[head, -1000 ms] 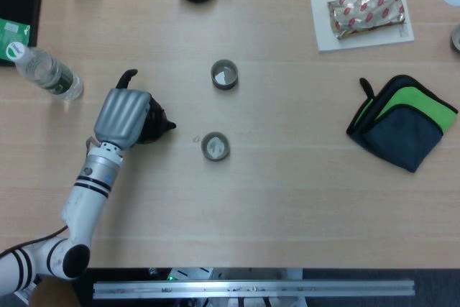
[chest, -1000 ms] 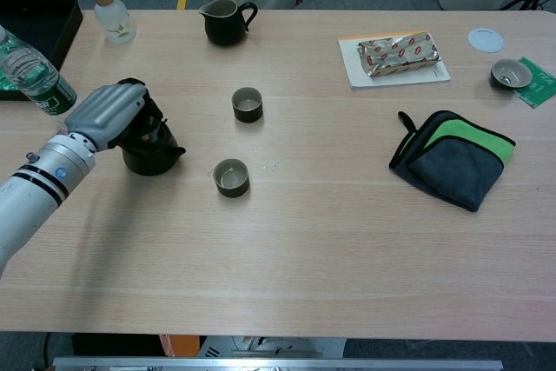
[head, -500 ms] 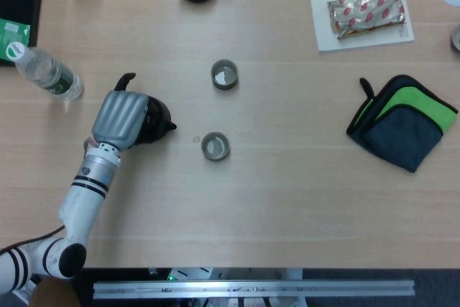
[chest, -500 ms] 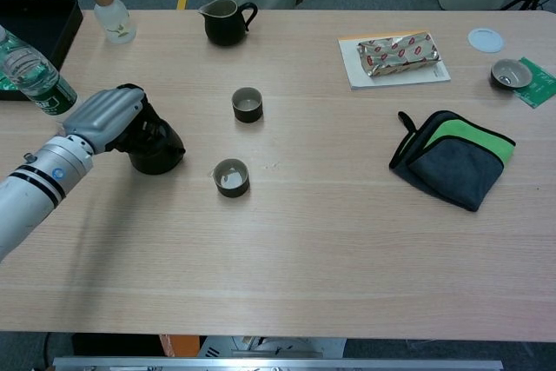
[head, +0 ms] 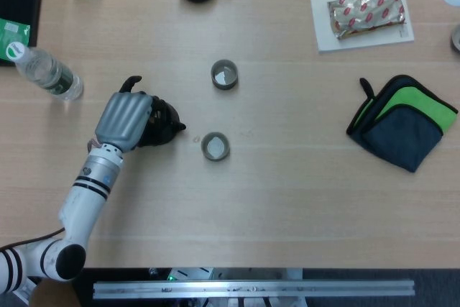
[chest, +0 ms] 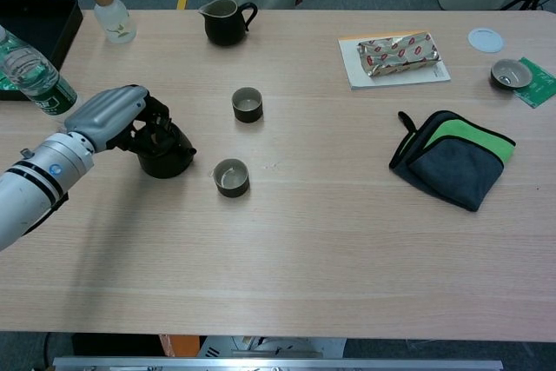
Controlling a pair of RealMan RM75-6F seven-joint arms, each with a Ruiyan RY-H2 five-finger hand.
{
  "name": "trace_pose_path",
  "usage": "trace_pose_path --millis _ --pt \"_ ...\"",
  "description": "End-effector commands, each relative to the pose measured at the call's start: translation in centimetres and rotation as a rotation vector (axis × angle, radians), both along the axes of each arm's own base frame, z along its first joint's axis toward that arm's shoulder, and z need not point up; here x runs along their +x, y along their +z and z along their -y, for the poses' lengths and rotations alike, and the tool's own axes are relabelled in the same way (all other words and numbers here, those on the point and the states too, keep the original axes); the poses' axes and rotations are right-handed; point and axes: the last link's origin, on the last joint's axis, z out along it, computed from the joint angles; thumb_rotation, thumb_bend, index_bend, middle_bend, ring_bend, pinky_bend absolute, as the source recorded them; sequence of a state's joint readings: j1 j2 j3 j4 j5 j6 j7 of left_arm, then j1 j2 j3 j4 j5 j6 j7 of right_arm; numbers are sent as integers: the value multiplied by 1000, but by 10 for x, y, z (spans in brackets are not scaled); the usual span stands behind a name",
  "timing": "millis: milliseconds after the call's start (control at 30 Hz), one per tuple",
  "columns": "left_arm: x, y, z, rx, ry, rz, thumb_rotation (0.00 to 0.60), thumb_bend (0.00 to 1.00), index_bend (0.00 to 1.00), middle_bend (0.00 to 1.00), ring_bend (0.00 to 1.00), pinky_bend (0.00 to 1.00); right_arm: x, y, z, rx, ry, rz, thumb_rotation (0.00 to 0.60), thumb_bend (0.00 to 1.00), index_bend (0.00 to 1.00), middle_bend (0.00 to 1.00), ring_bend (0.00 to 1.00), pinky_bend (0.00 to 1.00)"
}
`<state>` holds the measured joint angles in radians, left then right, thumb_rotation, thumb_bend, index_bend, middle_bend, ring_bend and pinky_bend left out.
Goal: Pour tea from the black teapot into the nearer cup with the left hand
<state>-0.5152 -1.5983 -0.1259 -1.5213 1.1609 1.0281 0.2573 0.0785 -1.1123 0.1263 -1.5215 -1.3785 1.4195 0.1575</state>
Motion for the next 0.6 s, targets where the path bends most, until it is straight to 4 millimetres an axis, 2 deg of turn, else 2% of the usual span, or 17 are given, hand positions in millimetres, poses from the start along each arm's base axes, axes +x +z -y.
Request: trace_pose_path --millis 33,267,400,533,600 --pt "3 1 -1 -18 11 20 537 361 477 547 437 122 0 0 0 -1 1 0 600 7 277 375 288 289" --pt "8 6 -2 -48 26 42 493 361 402 481 348 122 -1 0 1 -1 1 1 600 7 277 375 288 289" --pt "11 9 -4 -43 26 46 383 359 376 436 304 122 -1 0 1 -2 1 2 600 7 277 375 288 290" --pt "12 11 -5 -44 36 59 325 323 356 397 265 122 -1 0 1 -3 3 3 600 7 277 375 288 289" --pt "13 12 -5 -42 39 64 278 307 339 372 243 122 -1 0 1 -3 3 3 600 7 277 375 288 289"
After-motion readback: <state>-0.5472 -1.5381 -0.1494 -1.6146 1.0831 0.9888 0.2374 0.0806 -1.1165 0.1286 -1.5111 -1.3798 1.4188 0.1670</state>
